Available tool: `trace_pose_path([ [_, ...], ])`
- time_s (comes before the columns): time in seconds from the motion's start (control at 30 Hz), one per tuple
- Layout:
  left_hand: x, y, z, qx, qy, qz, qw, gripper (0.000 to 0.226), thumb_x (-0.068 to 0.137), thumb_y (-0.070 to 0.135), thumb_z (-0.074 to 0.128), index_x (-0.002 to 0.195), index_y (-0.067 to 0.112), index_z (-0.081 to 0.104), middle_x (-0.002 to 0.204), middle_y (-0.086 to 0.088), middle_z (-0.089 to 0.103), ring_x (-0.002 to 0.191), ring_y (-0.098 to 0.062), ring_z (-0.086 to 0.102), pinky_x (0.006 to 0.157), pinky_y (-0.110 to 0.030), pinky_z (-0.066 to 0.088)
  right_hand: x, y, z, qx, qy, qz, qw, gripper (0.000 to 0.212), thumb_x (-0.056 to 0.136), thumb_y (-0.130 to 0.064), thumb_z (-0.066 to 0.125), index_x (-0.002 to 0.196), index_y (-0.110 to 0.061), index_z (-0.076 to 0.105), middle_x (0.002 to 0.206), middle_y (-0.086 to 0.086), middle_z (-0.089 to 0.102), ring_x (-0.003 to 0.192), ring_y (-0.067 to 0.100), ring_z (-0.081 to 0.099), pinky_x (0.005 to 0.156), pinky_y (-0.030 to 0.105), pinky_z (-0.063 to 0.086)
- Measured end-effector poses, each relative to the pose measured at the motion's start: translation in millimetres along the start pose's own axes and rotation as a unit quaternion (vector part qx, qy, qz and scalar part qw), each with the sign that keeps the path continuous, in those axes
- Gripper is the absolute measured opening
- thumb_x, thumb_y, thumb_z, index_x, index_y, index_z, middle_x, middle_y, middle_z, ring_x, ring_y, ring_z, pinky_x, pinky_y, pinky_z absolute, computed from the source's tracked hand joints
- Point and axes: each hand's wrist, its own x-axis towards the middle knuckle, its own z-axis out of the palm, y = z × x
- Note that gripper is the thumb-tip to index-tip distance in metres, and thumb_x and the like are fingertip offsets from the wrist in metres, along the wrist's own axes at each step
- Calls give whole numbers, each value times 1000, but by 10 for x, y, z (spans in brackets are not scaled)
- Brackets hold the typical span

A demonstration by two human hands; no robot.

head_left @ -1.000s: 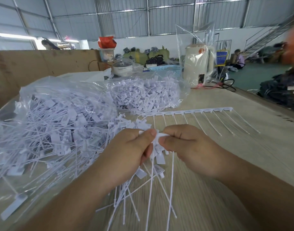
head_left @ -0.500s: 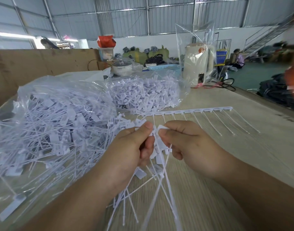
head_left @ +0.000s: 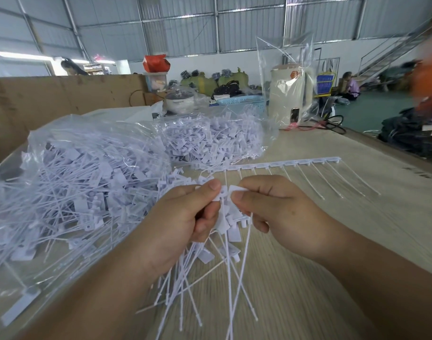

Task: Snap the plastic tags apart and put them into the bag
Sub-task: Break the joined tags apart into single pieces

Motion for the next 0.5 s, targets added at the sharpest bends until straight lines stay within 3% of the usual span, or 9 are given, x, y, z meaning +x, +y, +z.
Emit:
trace_pose_path([
  [0.2, -4, -20, -22, 175, 52, 39, 982, 51, 81, 65, 48, 51, 24, 52, 44, 8, 41, 43, -11, 33, 45, -15, 32, -2, -25, -34, 92, -39, 79, 992, 28, 81, -22, 57, 55, -16, 49, 60, 6, 35, 47, 10, 33, 51, 31, 24],
  [0.27, -12, -13, -17, 137, 50, 32, 989, 51, 80, 63, 52, 49, 23, 51, 43, 6, 39, 43, -12, 32, 46, -16, 31, -12, -26, -41, 50, -31, 52, 997, 30, 83, -23, 56, 56, -16, 47, 59, 1, 37, 48, 9, 35, 51, 26, 28],
  [0.4, 6, 34, 48, -79, 3, -63, 995, 45, 78, 47, 63, 44, 21, 47, 39, 4, 30, 39, -10, 23, 49, -25, 16, -21, -27, -32, -104, 9, -43, 994, 37, 90, -24, 53, 59, -11, 37, 53, -13, 34, 51, 4, 32, 51, 18, 28],
  [0.47, -3, 57, 60, -93, -4, -72, 993, 42, 74, 47, 62, 44, 21, 47, 39, 4, 30, 38, -10, 23, 45, -22, 16, -24, -25, -27, -99, 15, -37, 994, 36, 88, -23, 54, 58, -12, 37, 52, -13, 33, 49, 4, 31, 50, 17, 27],
  [0.5, -14, 54, 50, -43, 6, -51, 998, 43, 73, 51, 61, 45, 21, 47, 40, 4, 32, 39, -11, 25, 43, -21, 21, -16, -25, -26, -60, 12, -15, 998, 35, 86, -22, 55, 57, -12, 38, 53, -12, 33, 49, 5, 31, 49, 17, 27],
])
